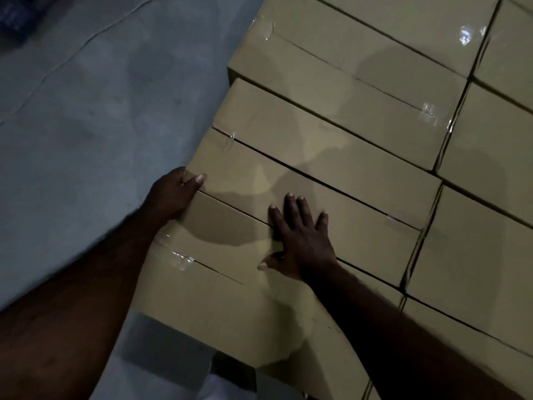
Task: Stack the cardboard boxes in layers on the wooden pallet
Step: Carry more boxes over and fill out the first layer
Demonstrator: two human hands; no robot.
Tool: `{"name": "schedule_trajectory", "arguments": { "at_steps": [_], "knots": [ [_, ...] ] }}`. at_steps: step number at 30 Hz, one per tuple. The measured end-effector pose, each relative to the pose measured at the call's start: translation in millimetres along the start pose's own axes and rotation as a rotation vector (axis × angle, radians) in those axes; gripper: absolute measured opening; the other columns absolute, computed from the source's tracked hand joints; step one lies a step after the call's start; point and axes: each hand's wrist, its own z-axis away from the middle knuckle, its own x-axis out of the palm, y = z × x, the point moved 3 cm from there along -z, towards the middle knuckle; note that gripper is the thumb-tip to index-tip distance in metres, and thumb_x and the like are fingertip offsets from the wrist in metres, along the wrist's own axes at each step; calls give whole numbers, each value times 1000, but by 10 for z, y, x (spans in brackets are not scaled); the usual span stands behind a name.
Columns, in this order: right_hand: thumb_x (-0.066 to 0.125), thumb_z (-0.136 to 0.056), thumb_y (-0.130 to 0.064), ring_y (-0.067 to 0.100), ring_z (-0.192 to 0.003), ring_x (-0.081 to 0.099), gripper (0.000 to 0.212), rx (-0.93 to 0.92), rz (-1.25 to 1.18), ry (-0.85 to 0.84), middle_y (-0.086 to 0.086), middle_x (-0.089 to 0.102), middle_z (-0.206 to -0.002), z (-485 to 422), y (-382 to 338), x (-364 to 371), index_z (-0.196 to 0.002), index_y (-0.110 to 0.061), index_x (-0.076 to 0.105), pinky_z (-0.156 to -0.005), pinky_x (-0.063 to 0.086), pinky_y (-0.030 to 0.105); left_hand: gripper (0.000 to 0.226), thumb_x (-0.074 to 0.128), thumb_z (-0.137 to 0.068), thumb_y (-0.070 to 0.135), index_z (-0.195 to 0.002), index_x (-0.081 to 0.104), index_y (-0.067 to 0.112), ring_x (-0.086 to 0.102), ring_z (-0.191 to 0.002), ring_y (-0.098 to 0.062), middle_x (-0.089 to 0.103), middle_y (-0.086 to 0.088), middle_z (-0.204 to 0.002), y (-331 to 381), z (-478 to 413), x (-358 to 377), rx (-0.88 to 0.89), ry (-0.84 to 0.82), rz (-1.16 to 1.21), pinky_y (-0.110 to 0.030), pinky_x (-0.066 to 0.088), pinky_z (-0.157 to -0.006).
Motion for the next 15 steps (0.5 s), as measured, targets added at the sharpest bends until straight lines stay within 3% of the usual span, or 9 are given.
{"name": "schedule_trajectory", "arguments": {
  "at_steps": [5,9,15],
  "knots": [
    [59,-76,-79,37,-152,-16,119,10,39,-14,15,-21,-164,11,-41,-32,-158,-25,-7,-116,3,69,49,44,-100,54,-110,62,10,60,-108,-32,67,-16,-112,2,2,47,-50,5,12,-32,40,-83],
    [56,-81,-74,36,-153,-11,109,11,12,43,15,-15,-166,-108,-152,-191,-159,-25,-1,-118,2,66,39,47,-100,49,-88,53,13,62,-97,-34,61,-11,-87,2,42,43,-17,14,6,-30,34,-72],
    [67,-76,-71,36,-152,-16,115,31,-14,-27,11,-21,-165,-369,-291,-245,-157,-32,-4,-114,8,70,48,49,-96,57,-90,56,9,62,-93,-33,64,-13,-87,-9,85,29,1,21,57,-29,33,-70]
  ]
}}
